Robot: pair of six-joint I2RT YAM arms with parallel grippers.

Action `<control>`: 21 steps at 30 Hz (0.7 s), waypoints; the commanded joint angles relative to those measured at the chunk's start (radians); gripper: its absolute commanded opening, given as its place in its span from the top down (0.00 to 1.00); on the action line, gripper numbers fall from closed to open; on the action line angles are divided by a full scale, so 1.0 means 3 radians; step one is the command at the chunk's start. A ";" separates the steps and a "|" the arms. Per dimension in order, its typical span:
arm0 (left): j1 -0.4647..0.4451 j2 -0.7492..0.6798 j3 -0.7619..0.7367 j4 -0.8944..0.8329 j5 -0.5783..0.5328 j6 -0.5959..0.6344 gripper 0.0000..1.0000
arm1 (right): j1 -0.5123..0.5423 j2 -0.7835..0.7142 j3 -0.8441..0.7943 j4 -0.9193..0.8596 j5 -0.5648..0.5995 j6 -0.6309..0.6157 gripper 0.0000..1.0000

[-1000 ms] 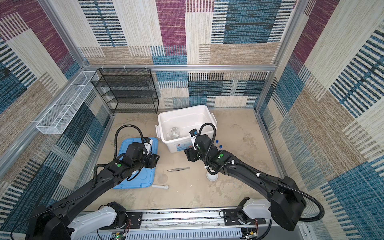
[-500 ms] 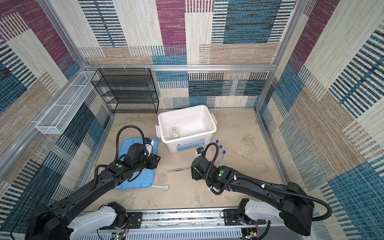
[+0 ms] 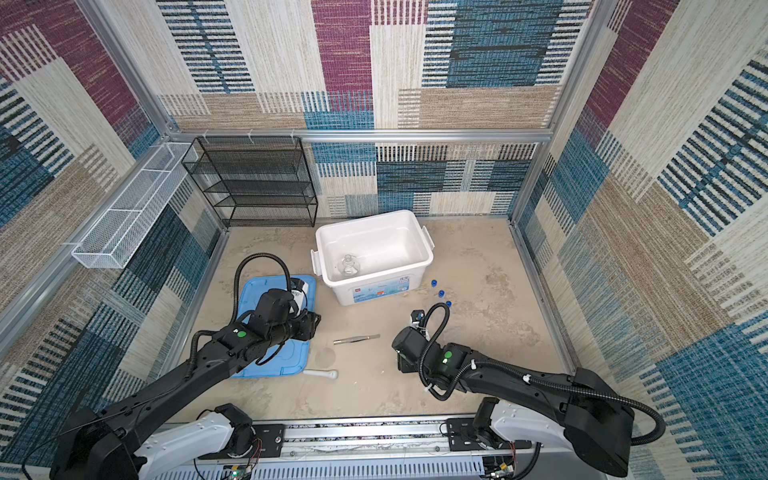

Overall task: Organize the chemistry lab equipment
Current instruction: 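Move the right gripper over the small white porcelain dish and lower it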

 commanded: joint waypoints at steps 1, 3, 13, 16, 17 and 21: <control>-0.0002 -0.0008 -0.0014 0.0099 -0.0031 0.0017 0.40 | -0.0001 -0.0031 -0.0066 0.0177 -0.0107 0.0109 0.35; 0.0000 -0.0006 -0.0015 0.0104 -0.0026 0.0009 0.40 | -0.0004 0.0001 -0.0090 0.0239 -0.0154 0.0098 0.35; -0.0012 -0.0037 -0.0061 0.0103 -0.0039 -0.0011 0.40 | -0.0003 0.0204 -0.0121 0.0478 -0.0175 -0.0041 0.31; -0.0011 -0.0053 -0.0076 0.0104 -0.0041 -0.0012 0.40 | -0.0012 0.0293 -0.0084 0.0533 -0.0187 -0.0134 0.30; -0.0012 -0.0056 -0.0076 0.0104 -0.0045 -0.0011 0.40 | -0.0014 0.0333 -0.0067 0.0560 -0.0212 -0.0162 0.30; -0.0012 -0.0072 -0.0076 0.0093 -0.0055 -0.0011 0.40 | -0.0031 0.0439 -0.0032 0.0589 -0.0236 -0.0222 0.30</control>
